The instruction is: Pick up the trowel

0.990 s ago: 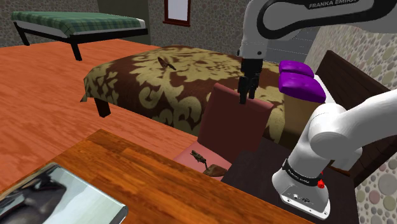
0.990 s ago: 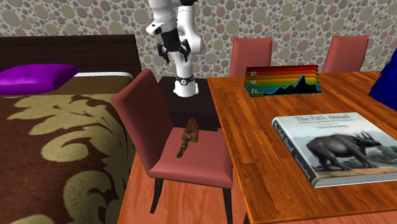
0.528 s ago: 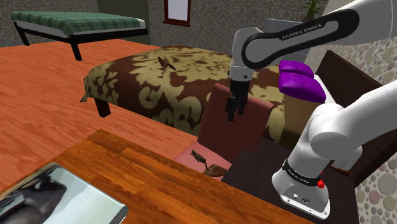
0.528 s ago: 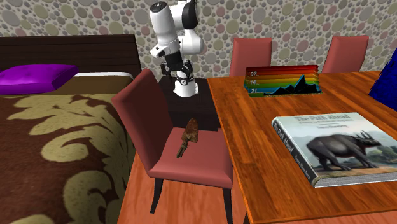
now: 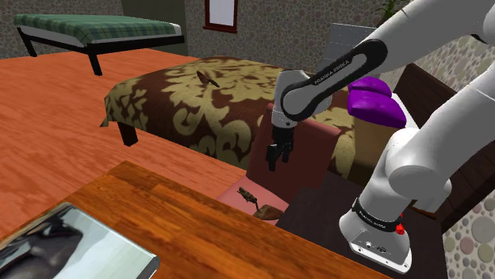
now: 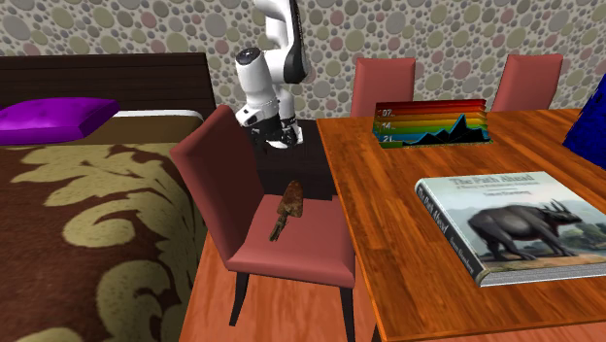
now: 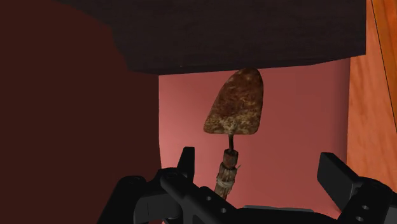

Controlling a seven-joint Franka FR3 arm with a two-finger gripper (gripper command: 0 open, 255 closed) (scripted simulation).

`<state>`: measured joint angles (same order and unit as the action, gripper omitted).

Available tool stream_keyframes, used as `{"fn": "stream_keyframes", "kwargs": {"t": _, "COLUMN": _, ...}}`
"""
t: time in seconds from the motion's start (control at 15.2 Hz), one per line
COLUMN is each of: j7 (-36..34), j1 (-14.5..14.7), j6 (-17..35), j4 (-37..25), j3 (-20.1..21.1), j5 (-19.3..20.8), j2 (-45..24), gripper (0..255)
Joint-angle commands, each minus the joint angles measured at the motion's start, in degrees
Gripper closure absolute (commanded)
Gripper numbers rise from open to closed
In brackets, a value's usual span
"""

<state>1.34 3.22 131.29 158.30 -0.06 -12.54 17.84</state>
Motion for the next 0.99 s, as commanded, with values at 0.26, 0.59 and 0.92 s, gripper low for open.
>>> {"fn": "stream_keyframes", "kwargs": {"t": 0.26, "j7": 2.84, "j1": 1.95, "j6": 15.13, "j4": -2.39, "j3": 0.55, "j5": -5.53, "j2": -16.40, "gripper": 0}}
{"fn": "stream_keyframes", "kwargs": {"t": 0.59, "j7": 7.19, "j1": 2.34, "j6": 24.92, "j4": -7.15, "j3": 2.30, "j5": -12.23, "j2": -30.32, "gripper": 0}}
{"fn": "stream_keyframes", "kwargs": {"t": 0.92, "j7": 10.37, "j1": 0.91, "j6": 31.30, "j4": -12.76, "j3": 4.98, "j5": -16.66, "j2": -41.56, "gripper": 0}}
